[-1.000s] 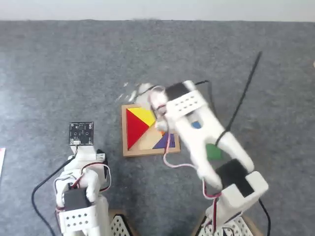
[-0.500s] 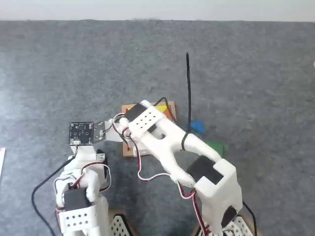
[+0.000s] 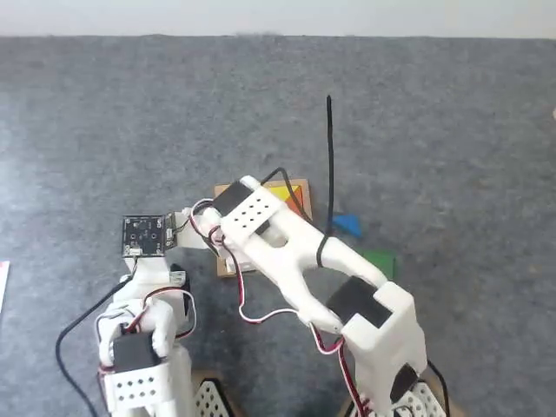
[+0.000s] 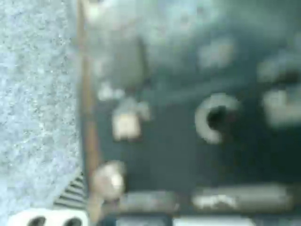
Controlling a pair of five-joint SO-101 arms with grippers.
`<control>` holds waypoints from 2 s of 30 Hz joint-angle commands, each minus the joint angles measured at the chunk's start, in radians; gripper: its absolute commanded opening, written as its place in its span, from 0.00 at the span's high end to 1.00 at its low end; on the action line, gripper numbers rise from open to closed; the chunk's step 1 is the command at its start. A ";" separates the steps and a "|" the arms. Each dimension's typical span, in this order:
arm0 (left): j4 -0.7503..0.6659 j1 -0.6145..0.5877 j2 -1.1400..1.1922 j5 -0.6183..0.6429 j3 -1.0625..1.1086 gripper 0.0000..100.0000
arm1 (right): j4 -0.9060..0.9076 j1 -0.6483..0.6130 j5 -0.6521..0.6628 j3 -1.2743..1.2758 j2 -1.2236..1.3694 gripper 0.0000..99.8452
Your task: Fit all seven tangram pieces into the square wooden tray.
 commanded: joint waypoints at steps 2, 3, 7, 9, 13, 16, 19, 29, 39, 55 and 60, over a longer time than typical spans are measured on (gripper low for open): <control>0.005 0.005 -0.020 0.000 -0.012 0.92 | 0.004 -0.005 -0.009 -0.052 -0.021 0.87; 0.005 0.005 -0.020 0.000 -0.012 0.92 | 0.005 -0.005 -0.009 -0.052 -0.022 0.85; 0.005 0.005 -0.020 0.000 -0.012 0.92 | 0.012 -0.004 -0.014 -0.055 -0.022 0.83; 0.005 0.005 -0.020 0.000 -0.012 0.92 | 0.012 -0.002 -0.014 -0.055 -0.030 0.82; 0.005 0.005 -0.020 0.000 -0.012 0.92 | 0.013 0.024 -0.017 -0.084 -0.024 0.82; 0.005 0.005 -0.020 0.000 -0.012 0.92 | 0.012 0.045 -0.017 -0.095 -0.024 0.82; 0.005 0.005 -0.020 0.000 -0.012 0.92 | 0.008 0.067 -0.017 -0.107 -0.025 0.82; 0.005 0.005 -0.020 0.000 -0.012 0.92 | 0.093 0.105 -0.078 -0.091 -0.156 0.85; 0.005 0.005 -0.020 0.000 -0.012 0.92 | 0.004 0.427 -0.247 0.236 -0.440 0.93; 0.005 0.005 -0.020 0.000 -0.012 0.92 | -0.090 0.648 -0.012 0.683 -0.590 0.87; 0.005 0.005 -0.020 0.000 -0.012 0.92 | -0.091 0.656 0.075 0.773 -0.690 0.72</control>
